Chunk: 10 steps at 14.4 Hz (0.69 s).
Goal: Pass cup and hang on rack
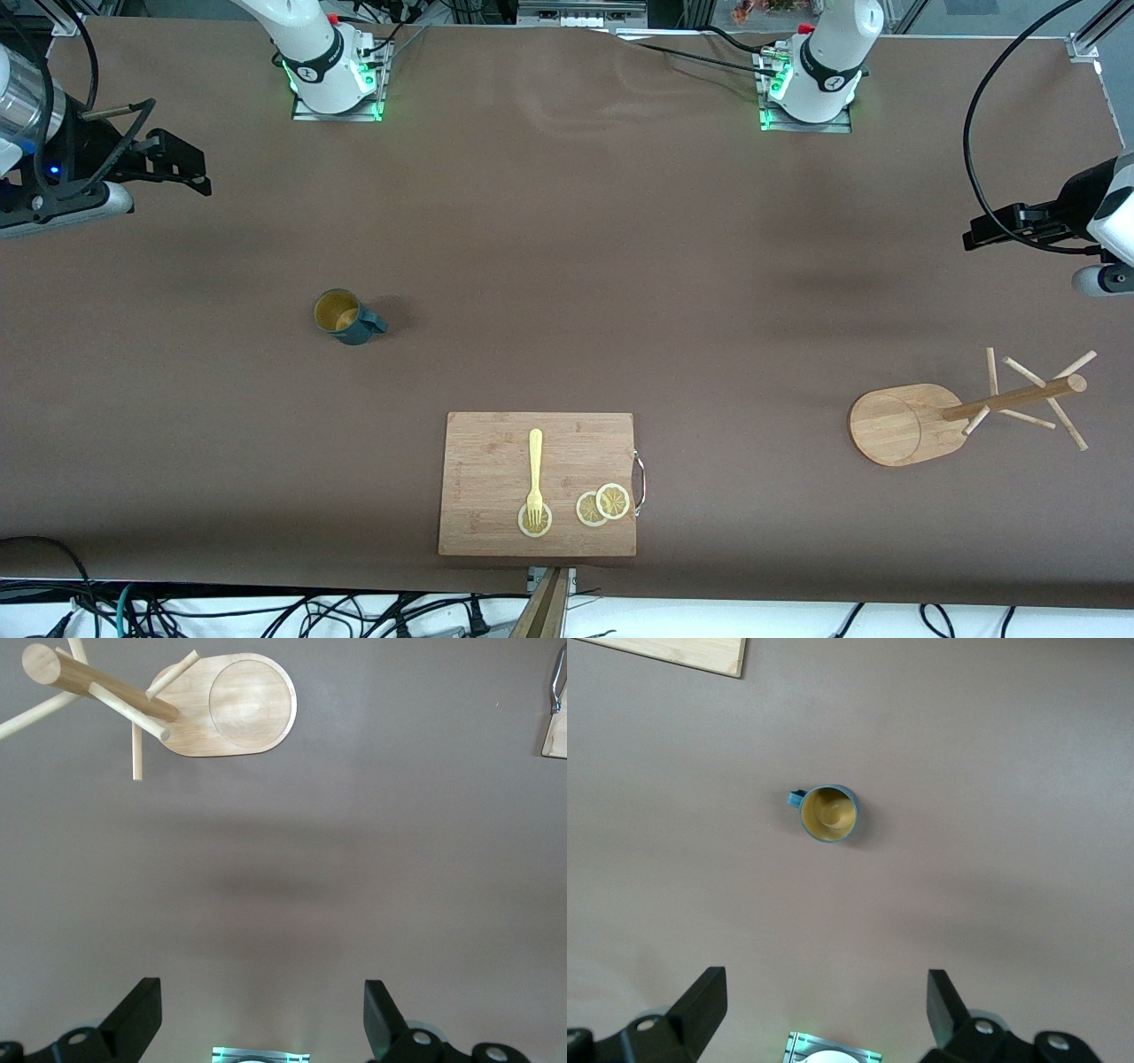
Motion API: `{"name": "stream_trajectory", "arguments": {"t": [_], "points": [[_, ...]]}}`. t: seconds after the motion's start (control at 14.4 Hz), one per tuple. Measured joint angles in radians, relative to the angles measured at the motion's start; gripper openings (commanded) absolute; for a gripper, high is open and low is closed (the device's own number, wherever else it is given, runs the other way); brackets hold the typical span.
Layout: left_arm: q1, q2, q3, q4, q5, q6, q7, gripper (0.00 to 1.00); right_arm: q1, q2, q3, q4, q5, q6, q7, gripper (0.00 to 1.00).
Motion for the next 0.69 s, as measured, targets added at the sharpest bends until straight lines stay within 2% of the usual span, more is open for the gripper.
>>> {"name": "stream_trajectory", "arguments": {"t": [0.69], "points": [[0.000, 0.000, 0.000, 0.000, 0.000, 0.000, 0.000, 1.00, -0.003, 0.014, 0.000, 0.000, -0.019, -0.002, 0.000, 1.00]]}}
